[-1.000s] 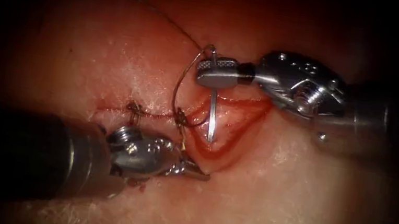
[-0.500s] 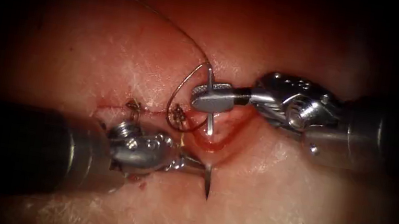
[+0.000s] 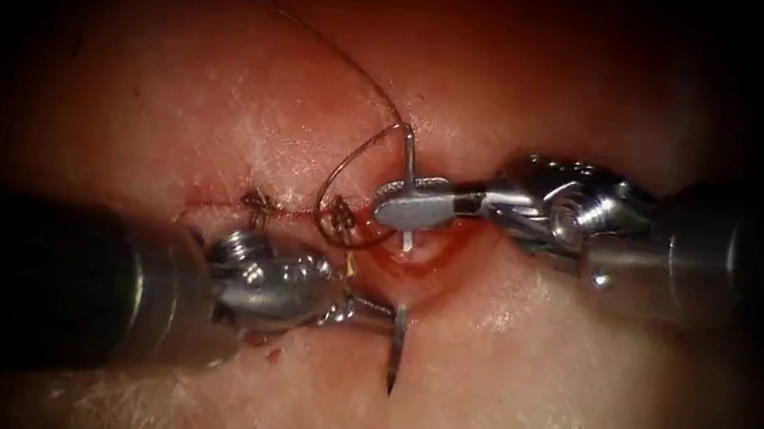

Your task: Wound Closure

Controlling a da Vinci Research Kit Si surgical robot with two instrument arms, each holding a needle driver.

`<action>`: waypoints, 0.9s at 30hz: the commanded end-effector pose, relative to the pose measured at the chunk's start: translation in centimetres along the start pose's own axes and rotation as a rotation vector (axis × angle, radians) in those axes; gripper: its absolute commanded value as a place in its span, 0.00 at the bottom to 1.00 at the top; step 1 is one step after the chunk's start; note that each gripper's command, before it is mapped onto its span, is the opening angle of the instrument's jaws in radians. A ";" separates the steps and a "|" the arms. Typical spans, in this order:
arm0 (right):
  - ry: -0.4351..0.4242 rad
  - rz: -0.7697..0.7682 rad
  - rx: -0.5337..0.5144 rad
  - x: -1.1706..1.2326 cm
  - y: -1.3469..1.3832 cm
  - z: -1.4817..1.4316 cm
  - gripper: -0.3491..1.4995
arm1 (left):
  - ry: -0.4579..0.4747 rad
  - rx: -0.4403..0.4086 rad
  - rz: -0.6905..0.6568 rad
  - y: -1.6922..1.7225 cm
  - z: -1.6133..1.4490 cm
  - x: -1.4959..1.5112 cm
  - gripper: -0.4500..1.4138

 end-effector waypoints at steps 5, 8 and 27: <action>0.047 -0.369 -0.071 0.11 0.13 0.01 0.88 | 0.000 -0.001 -0.001 0.01 0.10 -0.01 0.17; 0.090 -0.449 -0.141 0.29 0.16 -0.05 0.92 | 0.000 -0.001 -0.001 0.01 0.09 -0.01 0.17; 0.120 -0.612 -0.231 0.69 -0.12 0.01 0.89 | 0.001 0.000 -0.002 0.02 0.10 -0.01 0.17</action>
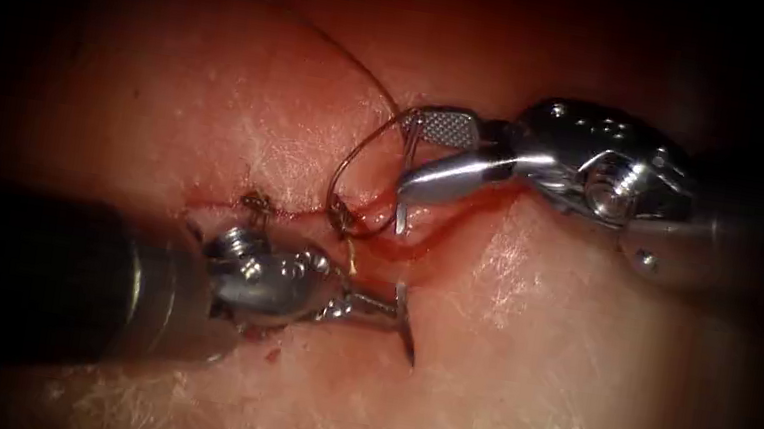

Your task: Wound Closure

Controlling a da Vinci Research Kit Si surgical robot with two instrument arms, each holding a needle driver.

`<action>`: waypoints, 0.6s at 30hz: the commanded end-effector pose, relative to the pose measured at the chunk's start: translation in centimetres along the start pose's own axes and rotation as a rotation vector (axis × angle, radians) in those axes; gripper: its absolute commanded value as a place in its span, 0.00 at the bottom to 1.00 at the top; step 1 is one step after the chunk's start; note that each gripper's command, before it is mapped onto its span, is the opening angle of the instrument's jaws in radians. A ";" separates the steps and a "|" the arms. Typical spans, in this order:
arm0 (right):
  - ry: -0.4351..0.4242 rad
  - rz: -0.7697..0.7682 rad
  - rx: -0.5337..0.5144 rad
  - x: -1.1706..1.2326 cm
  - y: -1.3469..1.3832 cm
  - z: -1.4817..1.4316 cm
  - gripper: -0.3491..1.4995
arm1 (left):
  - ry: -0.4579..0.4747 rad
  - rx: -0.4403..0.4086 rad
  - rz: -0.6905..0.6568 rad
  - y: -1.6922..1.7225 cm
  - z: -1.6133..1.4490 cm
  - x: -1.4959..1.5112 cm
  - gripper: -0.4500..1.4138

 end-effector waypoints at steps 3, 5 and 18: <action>0.002 0.000 0.003 -0.03 0.02 0.17 0.88 | 0.000 -0.002 0.000 -0.01 0.09 -0.02 0.17; 0.001 0.000 0.008 -0.03 0.02 0.18 0.87 | 0.000 -0.002 0.000 -0.01 0.09 -0.02 0.17; -0.026 0.071 0.092 -0.19 -0.04 0.06 0.00 | 0.000 -0.002 -0.002 0.02 0.08 0.00 0.17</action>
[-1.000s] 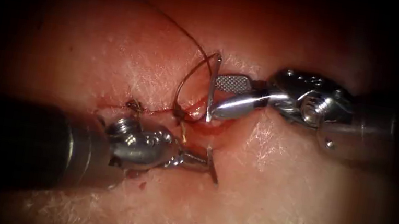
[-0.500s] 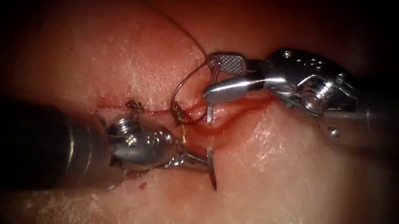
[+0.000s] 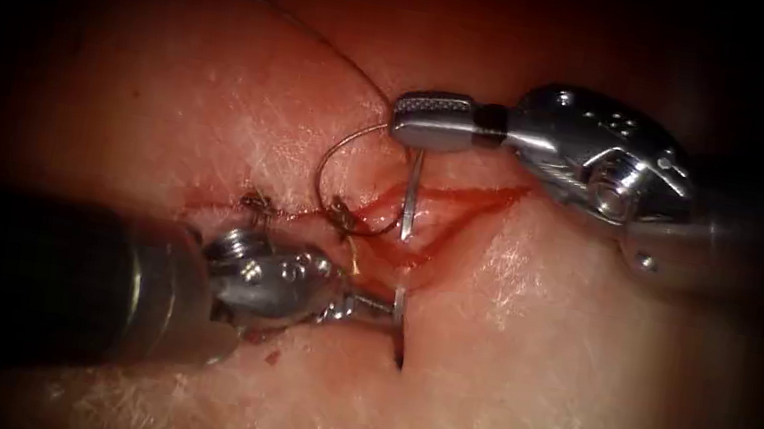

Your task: Wound Closure

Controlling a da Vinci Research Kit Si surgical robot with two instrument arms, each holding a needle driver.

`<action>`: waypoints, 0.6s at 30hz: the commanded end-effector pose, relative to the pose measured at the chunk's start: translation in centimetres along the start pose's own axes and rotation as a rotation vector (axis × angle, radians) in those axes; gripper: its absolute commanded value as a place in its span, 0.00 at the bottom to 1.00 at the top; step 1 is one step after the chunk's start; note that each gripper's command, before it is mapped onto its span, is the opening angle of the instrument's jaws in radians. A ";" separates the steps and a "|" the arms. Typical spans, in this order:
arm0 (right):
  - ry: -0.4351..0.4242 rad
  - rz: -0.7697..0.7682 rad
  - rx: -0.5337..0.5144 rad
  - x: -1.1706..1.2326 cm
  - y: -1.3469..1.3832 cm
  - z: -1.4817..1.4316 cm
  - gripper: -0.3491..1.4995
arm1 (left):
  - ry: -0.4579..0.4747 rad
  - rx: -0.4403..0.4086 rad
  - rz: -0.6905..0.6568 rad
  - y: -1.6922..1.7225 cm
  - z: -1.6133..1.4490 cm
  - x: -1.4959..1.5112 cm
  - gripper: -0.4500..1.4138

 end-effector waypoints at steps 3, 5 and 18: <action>-0.047 0.068 0.063 -0.21 -0.09 0.16 0.00 | 0.000 -0.002 0.000 -0.01 0.09 -0.02 0.17; -0.083 0.102 0.103 -0.31 -0.17 0.20 0.00 | 0.000 -0.002 0.000 -0.01 0.09 -0.02 0.17; -0.162 0.134 0.072 -0.27 -0.43 0.24 0.35 | 0.000 -0.001 -0.001 0.00 0.09 -0.01 0.17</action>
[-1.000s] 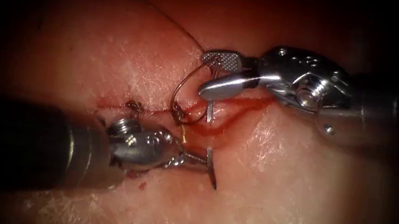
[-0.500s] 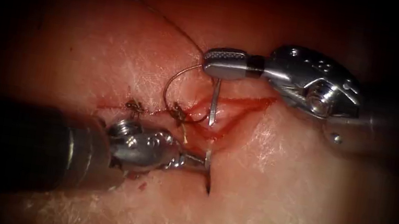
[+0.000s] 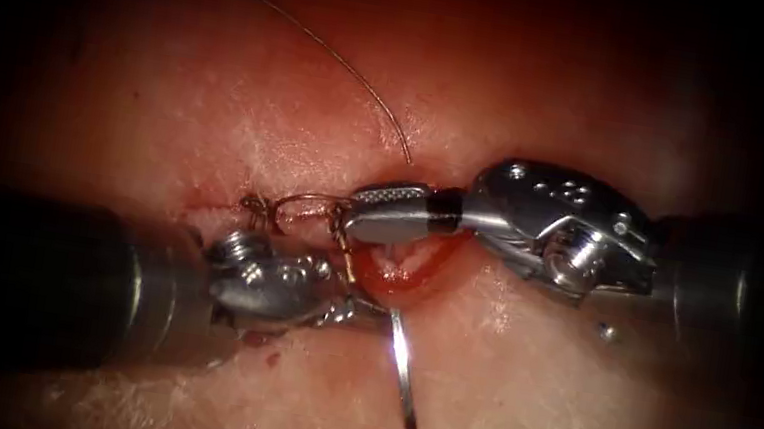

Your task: Wound Closure

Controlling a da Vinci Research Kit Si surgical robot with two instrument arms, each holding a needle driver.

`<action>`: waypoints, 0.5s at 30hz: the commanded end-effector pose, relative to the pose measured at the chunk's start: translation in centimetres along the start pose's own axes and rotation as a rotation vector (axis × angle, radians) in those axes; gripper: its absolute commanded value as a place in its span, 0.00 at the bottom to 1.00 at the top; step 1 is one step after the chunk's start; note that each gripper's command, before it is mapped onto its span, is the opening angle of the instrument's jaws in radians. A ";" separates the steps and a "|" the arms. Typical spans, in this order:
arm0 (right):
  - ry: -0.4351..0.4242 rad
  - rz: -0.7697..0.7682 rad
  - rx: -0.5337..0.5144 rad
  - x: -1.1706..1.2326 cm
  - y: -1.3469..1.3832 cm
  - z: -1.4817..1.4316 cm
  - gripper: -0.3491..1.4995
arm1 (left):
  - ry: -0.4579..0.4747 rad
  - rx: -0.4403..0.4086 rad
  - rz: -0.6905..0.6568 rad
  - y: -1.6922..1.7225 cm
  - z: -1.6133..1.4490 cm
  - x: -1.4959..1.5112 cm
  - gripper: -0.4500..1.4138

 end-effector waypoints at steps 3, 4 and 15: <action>0.058 -0.111 -0.169 0.17 0.23 -0.10 0.90 | 0.000 -0.004 0.003 0.02 0.06 0.01 0.20; 0.055 -0.128 -0.169 0.17 0.27 -0.13 0.90 | 0.000 -0.006 0.014 0.02 0.05 0.02 0.23; 0.088 -0.173 -0.205 0.14 0.51 -0.67 0.89 | 0.058 0.038 0.415 0.19 -0.25 0.30 0.50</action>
